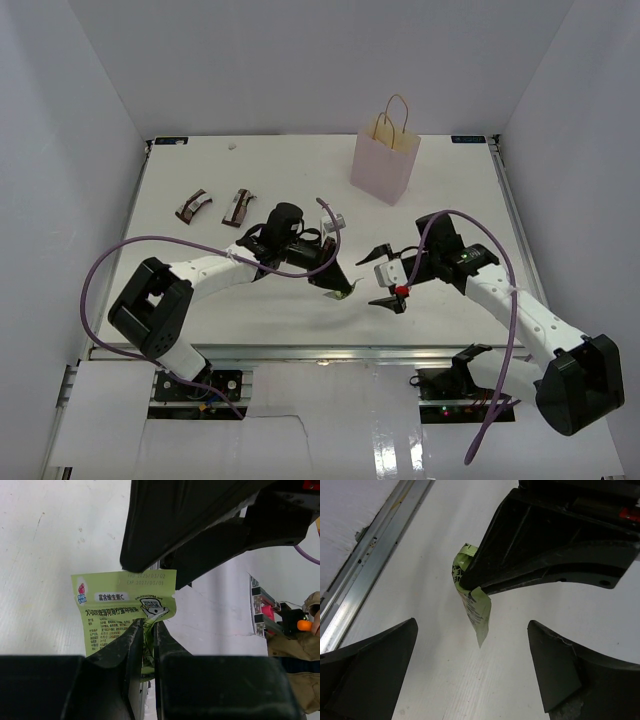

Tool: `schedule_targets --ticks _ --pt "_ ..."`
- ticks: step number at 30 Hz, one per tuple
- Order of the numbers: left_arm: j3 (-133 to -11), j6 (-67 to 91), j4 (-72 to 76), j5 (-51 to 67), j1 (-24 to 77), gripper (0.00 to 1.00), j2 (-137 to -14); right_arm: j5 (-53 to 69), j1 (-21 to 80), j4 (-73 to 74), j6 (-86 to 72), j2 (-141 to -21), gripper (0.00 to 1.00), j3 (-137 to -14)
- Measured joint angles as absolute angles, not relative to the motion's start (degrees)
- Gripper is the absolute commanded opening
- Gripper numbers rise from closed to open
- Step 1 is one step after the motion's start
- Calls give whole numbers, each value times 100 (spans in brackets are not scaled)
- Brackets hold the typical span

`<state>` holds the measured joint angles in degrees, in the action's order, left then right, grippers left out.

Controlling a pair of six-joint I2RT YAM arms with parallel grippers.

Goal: Place the snacks into the paper bag

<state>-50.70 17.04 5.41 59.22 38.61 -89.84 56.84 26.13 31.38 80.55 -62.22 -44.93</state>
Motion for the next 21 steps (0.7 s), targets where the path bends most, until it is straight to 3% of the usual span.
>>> schedule_targets --ticks 3,8,10,16,17,18,21 --pt "-5070 1728 576 5951 3885 11 -8984 5588 2768 3087 7940 -6322 88 -4488" --pt "-5070 1754 609 5959 3909 11 -8984 5546 2952 3020 7782 -6490 67 -4491" --pt "-5070 1765 609 5961 3922 11 -8984 5542 3033 2982 7682 -6613 62 -4491" --pt "-5074 1806 607 5966 3951 12 -8993 5457 3151 2766 7411 -6744 34 -4491" --pt "-5074 1809 607 5966 3955 13 -8993 5448 3151 2718 7369 -6740 12 -4488" --pt "-5074 1809 607 5968 3962 13 -8993 5439 3153 2663 7376 -6731 8 -4488" --pt "-5103 1815 604 6005 3964 17 -9006 5398 3151 2589 7214 -6622 8 -4442"
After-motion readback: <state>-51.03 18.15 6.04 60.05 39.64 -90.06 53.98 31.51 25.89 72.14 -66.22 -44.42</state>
